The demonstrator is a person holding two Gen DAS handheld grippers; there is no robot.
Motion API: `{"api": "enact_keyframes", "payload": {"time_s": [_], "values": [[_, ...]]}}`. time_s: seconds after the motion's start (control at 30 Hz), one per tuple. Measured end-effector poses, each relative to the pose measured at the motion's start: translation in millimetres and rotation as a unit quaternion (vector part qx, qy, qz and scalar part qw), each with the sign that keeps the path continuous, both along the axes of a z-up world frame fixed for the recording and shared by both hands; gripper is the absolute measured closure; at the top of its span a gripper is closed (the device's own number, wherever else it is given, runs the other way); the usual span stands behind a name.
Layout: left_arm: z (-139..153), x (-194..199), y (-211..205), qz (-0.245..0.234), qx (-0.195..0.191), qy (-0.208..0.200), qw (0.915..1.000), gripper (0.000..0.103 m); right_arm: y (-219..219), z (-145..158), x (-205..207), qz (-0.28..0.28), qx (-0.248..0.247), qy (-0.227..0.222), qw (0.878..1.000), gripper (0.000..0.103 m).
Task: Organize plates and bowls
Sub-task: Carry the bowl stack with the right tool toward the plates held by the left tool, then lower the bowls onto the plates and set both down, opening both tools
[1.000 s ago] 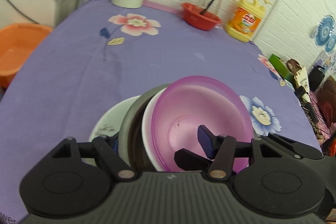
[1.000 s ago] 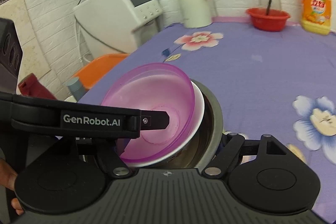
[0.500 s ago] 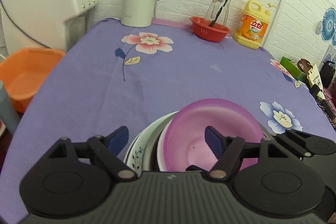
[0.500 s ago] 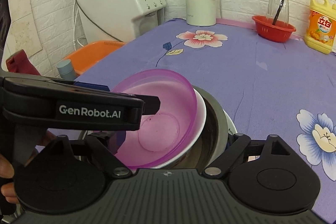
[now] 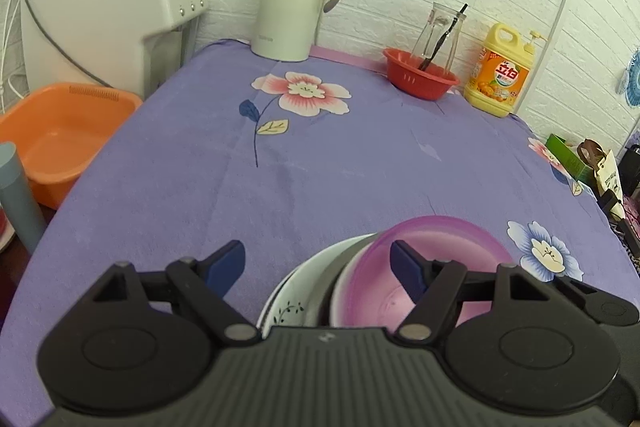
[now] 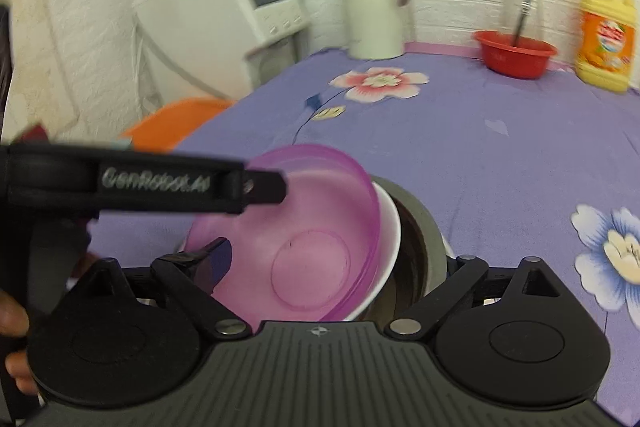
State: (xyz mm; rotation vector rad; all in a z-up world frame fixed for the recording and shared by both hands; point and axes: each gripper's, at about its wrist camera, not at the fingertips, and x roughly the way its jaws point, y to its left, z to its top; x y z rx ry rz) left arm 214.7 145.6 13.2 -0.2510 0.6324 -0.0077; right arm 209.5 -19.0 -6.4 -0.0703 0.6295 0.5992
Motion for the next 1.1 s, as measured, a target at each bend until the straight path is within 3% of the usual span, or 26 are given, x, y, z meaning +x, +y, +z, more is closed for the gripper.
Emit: {"api": "enact_keyframes", "payload": {"time_s": [0.13, 0.23, 0.3, 0.63, 0.87, 1.1], "values": [[2.3, -2.3, 1.3, 0.002, 0.004, -0.006, 1.0, 0.03, -18.5, 10.1, -0.7, -0.043, 0.038, -0.029, 0.998, 0.0], [2.8, -0.7, 4.2, 0.005, -0.002, -0.006, 1.0, 0.03, -10.6, 13.3, -2.4, -0.017, 0.019, -0.029, 0.999, 0.0], [4.8, -3.0, 4.8, 0.007, -0.002, -0.01, 0.9999, 0.03, -19.4, 20.0, -2.5, -0.035, 0.026, -0.043, 0.998, 0.0], [18.2, -20.0, -6.7, 0.01, 0.005, -0.032, 0.9994, 0.029, -70.0, 22.5, -12.4, -0.091, 0.073, -0.01, 0.993, 0.0], [25.1, -60.4, -39.5, 0.02, 0.034, -0.059, 0.9975, 0.028, -97.1, 23.7, -40.5, -0.128, 0.08, -0.017, 0.988, 0.0], [16.6, -106.9, -75.4, 0.007, 0.016, -0.063, 0.9979, 0.028, -127.2, 8.4, -84.0, -0.172, 0.069, -0.02, 0.983, 0.0]]}}
